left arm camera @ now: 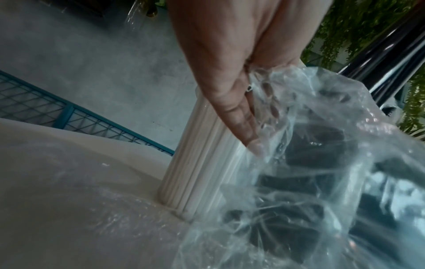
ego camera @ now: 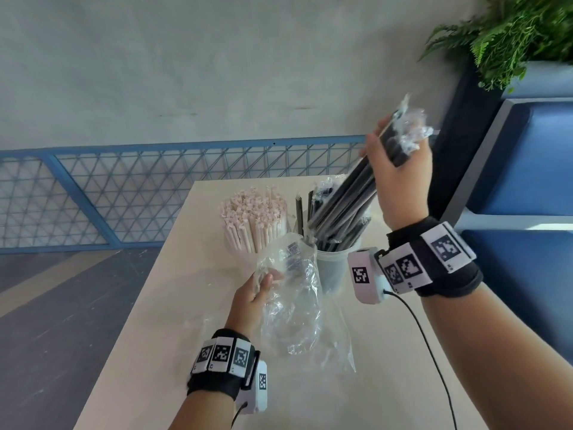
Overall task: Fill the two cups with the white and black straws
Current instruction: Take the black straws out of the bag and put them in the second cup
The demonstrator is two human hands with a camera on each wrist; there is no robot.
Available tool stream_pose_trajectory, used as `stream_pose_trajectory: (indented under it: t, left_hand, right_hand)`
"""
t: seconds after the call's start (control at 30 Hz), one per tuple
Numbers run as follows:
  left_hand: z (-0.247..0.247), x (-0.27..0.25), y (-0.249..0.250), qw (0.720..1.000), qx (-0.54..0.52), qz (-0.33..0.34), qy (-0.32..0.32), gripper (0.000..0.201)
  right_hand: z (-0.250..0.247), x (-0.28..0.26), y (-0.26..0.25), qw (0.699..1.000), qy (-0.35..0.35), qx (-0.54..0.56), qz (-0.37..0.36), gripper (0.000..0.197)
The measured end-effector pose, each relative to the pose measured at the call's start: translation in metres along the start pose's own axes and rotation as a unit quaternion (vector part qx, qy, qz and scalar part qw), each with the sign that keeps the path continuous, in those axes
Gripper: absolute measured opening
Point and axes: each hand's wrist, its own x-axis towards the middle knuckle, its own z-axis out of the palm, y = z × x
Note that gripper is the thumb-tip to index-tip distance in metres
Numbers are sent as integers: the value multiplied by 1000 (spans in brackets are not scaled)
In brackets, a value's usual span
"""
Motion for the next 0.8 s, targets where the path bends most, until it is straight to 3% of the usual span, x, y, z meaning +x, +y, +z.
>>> stream_pose_trajectory:
  t: [0.2,0.43,0.6,0.7,0.8]
  left_hand:
    - [-3,1,7,1000,-16,8,11,21]
    - [-4,-4,19,997,-76,-8,17,20]
    - [-6,-5,30,996,-88,1,12,21]
    - [-6,-6,37,995,-98,12,19,35]
    - [-10,-10,45,991,-126,29,38,41]
  right_hand:
    - [17,-16,43,994,-57,-91,26,21]
    - [26,-44,83,973,-90,-122,174,40]
    - [24,-55,88,957,-105,-138,233,43]
    - [24,-58,85,955,-129,-157,215,42]
    - [16,-67,87,965,-162,-158,133,77]
